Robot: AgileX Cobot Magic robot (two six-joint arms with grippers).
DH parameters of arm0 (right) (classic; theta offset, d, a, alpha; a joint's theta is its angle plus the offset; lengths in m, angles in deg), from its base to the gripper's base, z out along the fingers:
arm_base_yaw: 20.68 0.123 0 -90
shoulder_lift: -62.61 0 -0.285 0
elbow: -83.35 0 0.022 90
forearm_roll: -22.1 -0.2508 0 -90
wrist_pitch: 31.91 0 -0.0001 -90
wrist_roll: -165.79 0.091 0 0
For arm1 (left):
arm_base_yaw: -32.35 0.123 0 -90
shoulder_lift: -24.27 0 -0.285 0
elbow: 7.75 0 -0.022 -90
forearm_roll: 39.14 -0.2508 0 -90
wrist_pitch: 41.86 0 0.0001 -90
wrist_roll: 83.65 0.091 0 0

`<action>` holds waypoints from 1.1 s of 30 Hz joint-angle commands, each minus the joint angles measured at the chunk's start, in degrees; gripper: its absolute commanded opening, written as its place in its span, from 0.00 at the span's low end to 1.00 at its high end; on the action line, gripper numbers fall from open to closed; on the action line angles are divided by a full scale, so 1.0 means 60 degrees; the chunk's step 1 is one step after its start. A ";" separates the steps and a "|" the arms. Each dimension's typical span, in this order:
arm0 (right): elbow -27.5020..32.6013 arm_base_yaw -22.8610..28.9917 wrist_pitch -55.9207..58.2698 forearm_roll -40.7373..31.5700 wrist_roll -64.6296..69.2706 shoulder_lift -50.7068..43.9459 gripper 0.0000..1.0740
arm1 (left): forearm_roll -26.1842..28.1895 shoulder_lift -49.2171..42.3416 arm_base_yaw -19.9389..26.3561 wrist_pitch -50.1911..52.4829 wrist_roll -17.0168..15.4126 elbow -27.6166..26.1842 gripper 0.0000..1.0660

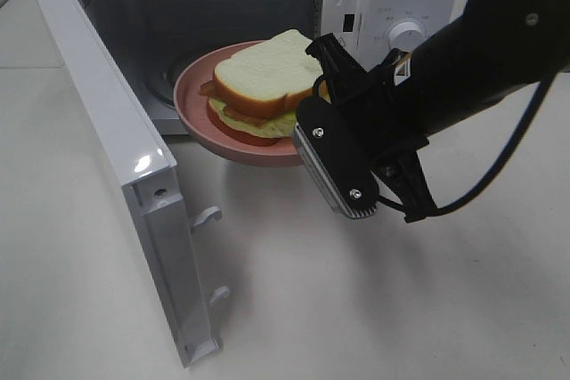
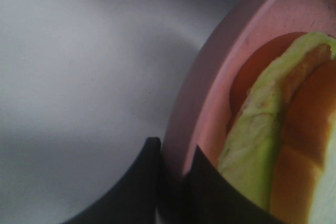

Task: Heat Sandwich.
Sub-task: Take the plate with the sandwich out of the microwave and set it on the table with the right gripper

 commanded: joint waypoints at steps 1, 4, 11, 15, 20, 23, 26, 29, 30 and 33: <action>0.0248 0.0038 -0.0286 -0.0076 0.0010 -0.0468 0.00 | 0.0076 -0.0248 0.0029 0.0076 -0.0010 0.0038 0.95; 0.0773 0.0038 -0.0210 -0.0095 0.0095 -0.0974 0.00 | 0.0076 -0.0248 0.0029 0.0076 -0.0010 0.0038 0.95; 0.1576 0.0038 -0.0191 -0.0076 0.0468 -0.1843 0.00 | 0.0076 -0.0248 0.0029 0.0076 -0.0010 0.0038 0.95; 0.2063 0.0038 -0.0115 -0.0067 0.0477 -0.2454 0.00 | 0.0076 -0.0248 0.0029 0.0076 -0.0010 0.0038 0.95; 0.2731 0.0038 0.0038 -0.0029 0.0802 -0.3361 0.00 | 0.0076 -0.0248 0.0029 0.0076 -0.0010 0.0038 0.95; 0.3008 0.0038 0.0210 0.0010 0.0945 -0.3810 0.00 | 0.0076 -0.0248 0.0029 0.0076 -0.0010 0.0038 0.95; 0.3123 0.0038 0.0401 0.0010 0.0945 -0.4087 0.00 | 0.0076 -0.0248 0.0029 0.0076 -0.0010 0.0038 0.95; 0.3342 0.0038 0.0707 0.0029 0.0974 -0.4670 0.00 | 0.0076 -0.0248 0.0029 0.0076 -0.0010 0.0038 0.95; 0.3390 0.0038 0.0812 0.0067 0.0984 -0.4822 0.00 | 0.0076 -0.0248 0.0029 0.0076 -0.0010 0.0038 0.95; 0.3514 0.0038 0.1146 0.0353 0.1261 -0.5176 0.00 | 0.0076 -0.0248 0.0029 0.0076 -0.0010 0.0038 0.95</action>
